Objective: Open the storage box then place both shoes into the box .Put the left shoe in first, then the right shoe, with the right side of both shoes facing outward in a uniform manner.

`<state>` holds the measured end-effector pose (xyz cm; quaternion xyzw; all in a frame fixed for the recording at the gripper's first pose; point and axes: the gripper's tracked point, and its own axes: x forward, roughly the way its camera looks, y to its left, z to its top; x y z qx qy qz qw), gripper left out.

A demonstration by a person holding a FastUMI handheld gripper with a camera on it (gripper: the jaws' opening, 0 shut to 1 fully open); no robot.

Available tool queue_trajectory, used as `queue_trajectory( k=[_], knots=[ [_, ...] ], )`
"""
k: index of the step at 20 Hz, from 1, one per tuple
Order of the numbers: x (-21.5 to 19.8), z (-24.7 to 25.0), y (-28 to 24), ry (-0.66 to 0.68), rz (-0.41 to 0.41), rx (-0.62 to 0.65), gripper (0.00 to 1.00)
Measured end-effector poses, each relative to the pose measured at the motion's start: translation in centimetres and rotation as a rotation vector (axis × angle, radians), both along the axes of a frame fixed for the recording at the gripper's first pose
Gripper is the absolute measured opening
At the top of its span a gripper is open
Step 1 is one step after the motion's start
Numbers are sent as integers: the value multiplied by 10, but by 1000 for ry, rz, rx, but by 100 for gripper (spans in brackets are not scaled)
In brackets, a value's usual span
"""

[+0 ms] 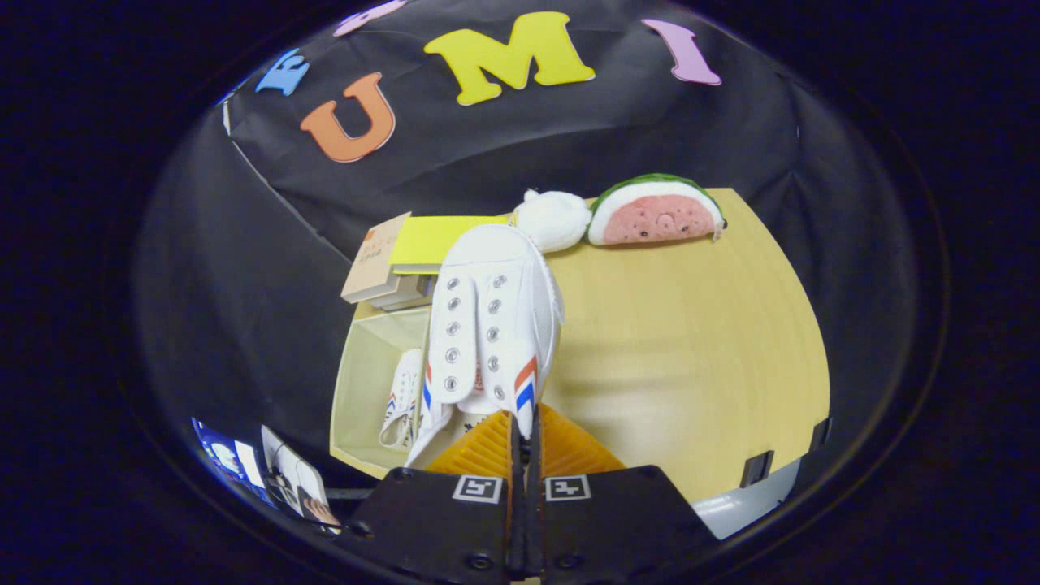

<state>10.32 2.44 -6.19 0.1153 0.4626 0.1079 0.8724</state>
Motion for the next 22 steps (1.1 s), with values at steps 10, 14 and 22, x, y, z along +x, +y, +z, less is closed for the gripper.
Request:
queue_trajectory(
  k=[10,14,22],
  knots=[
    [5,-29,149,46,75,7,5],
    [11,-76,182,121,41,-27,5],
    [20,-138,199,177,-75,-137,6]
  ],
)
